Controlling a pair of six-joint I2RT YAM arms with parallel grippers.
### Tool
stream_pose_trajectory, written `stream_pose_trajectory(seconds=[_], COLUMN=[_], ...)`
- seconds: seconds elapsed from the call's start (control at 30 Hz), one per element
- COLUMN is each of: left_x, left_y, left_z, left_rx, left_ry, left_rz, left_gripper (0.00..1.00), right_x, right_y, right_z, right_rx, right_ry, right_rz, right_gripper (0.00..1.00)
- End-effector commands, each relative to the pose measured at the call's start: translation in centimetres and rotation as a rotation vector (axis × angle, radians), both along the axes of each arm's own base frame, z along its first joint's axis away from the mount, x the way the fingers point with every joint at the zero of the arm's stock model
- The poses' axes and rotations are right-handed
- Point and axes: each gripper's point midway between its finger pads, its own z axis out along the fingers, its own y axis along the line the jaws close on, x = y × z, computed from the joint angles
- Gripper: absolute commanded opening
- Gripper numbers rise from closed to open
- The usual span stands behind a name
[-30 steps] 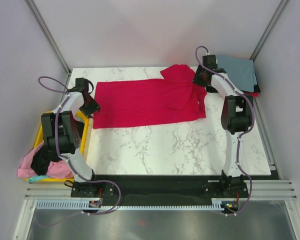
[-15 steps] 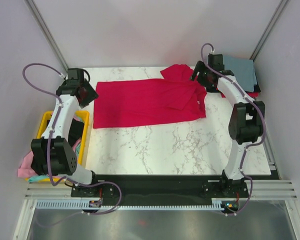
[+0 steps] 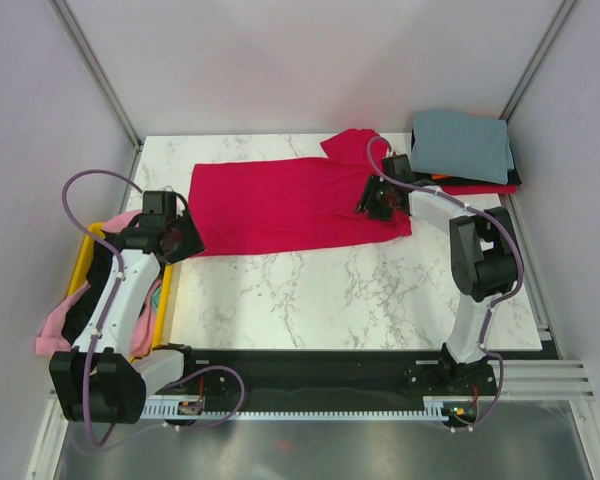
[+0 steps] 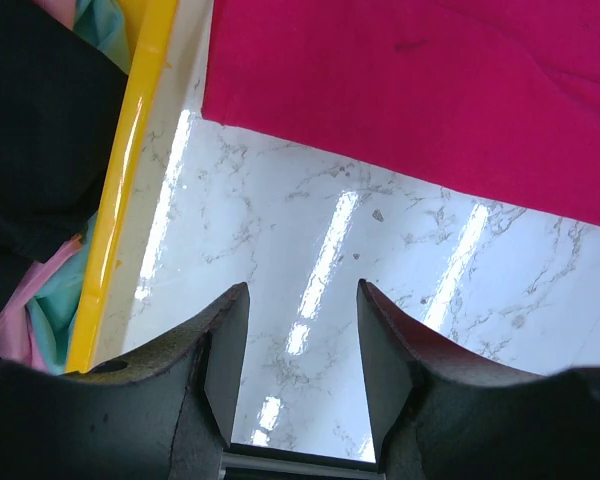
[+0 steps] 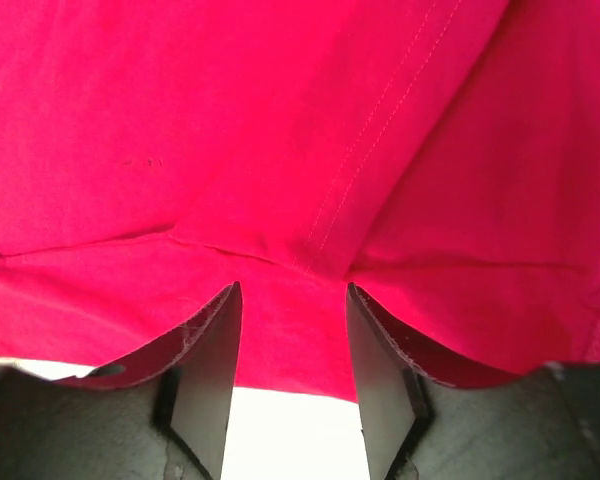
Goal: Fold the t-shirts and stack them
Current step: Fold the tshirt
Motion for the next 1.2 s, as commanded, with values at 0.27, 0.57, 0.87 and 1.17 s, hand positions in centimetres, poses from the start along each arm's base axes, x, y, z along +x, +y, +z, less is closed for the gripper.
stream_pose_trajectory(seconds=[0.27, 0.57, 0.87, 1.17], left_x=[0.4, 0.4, 0.3, 0.3], left_y=[-0.8, -0.9, -1.0, -1.1], left_z=[0.4, 0.8, 0.9, 1.0], left_rx=[-0.006, -0.008, -0.005, -0.007], left_ry=[-0.05, -0.068, -0.073, -0.076], left_rz=[-0.088, -0.089, -0.093, -0.098], left_gripper=[0.54, 0.53, 0.53, 0.53], right_x=[1.8, 2.1, 2.7, 3.8], right_y=[0.3, 0.1, 0.6, 2.3], right_z=[-1.3, -1.8, -0.8, 0.3], right_rx=[-0.025, -0.047, -0.04, -0.024], right_ry=[-0.018, -0.014, -0.022, -0.049], right_rz=[-0.047, -0.048, -0.042, -0.006], right_gripper=[0.5, 0.39, 0.27, 0.0])
